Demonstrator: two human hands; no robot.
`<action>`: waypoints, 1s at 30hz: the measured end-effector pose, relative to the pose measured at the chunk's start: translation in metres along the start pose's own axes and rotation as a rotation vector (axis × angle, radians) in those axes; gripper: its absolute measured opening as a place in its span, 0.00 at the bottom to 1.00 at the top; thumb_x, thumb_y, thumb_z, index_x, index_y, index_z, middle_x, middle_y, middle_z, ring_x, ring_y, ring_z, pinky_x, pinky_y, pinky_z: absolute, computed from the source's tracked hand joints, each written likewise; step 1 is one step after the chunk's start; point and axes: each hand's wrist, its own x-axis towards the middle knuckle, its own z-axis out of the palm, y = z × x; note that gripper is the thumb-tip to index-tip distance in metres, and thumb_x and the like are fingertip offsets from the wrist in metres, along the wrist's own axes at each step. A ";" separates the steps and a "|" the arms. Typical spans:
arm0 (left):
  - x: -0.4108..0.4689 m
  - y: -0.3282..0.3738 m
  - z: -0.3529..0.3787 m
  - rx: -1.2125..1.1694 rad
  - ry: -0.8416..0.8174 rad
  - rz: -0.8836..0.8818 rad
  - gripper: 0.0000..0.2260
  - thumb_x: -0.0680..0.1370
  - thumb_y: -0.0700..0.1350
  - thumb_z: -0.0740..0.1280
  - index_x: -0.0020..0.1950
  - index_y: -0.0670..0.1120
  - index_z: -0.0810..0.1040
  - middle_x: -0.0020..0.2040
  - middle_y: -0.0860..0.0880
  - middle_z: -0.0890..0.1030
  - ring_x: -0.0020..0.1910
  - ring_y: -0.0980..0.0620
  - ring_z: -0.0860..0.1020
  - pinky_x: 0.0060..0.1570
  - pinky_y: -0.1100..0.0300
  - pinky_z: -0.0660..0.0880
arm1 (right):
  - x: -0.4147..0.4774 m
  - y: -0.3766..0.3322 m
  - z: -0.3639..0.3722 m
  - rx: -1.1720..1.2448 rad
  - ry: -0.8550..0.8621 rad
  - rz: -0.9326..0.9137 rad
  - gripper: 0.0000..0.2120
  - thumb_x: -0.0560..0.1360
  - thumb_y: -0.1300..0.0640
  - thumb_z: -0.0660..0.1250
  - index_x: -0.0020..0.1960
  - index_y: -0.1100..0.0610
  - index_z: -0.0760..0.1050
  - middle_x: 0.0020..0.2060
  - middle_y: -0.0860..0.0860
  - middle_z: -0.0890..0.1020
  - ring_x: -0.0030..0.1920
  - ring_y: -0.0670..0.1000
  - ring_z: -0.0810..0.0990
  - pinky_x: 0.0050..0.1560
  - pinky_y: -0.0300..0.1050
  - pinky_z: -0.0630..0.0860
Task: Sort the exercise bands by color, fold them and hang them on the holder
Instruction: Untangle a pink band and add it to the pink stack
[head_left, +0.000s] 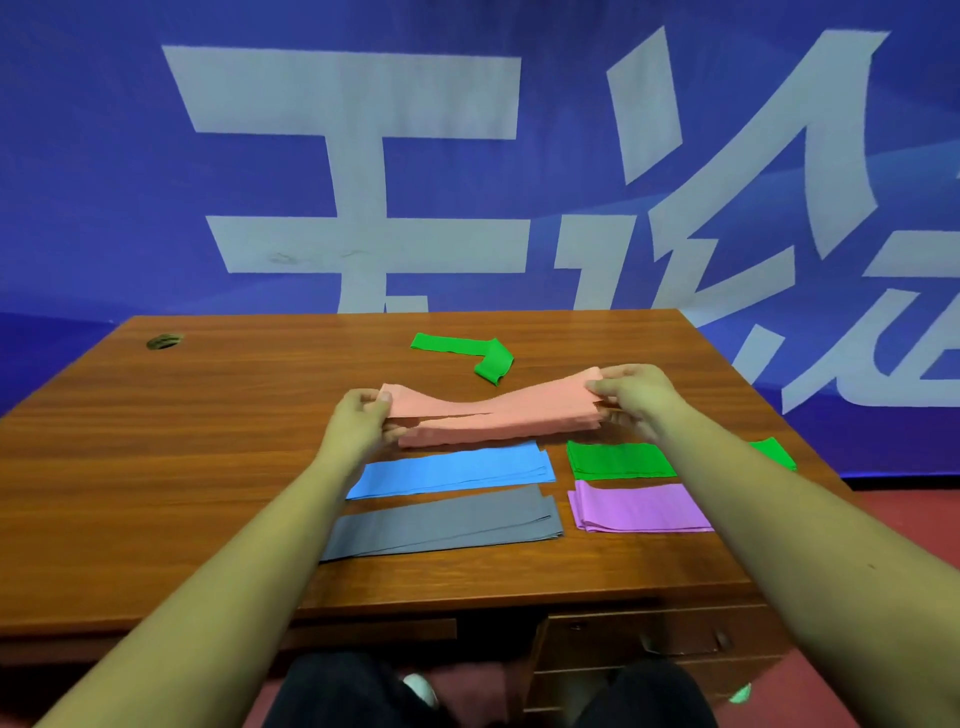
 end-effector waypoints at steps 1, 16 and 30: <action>0.000 -0.001 0.003 0.019 -0.004 0.000 0.11 0.83 0.44 0.61 0.58 0.37 0.74 0.49 0.41 0.80 0.37 0.52 0.82 0.33 0.65 0.80 | 0.002 0.001 0.000 -0.005 0.014 -0.005 0.14 0.74 0.66 0.71 0.58 0.63 0.78 0.50 0.61 0.83 0.43 0.53 0.82 0.33 0.41 0.79; 0.025 -0.021 0.015 0.618 0.100 0.153 0.04 0.74 0.42 0.67 0.48 0.47 0.78 0.44 0.47 0.80 0.46 0.46 0.76 0.45 0.59 0.68 | 0.058 0.041 0.006 -0.427 0.253 -0.080 0.07 0.66 0.59 0.78 0.36 0.55 0.79 0.40 0.56 0.85 0.41 0.55 0.82 0.49 0.54 0.81; 0.038 -0.037 0.018 0.862 0.110 0.262 0.09 0.75 0.44 0.65 0.53 0.44 0.71 0.50 0.43 0.72 0.44 0.42 0.71 0.45 0.53 0.71 | 0.067 0.053 0.028 -0.895 0.276 -0.301 0.13 0.70 0.59 0.68 0.54 0.58 0.79 0.52 0.61 0.80 0.57 0.63 0.76 0.58 0.49 0.72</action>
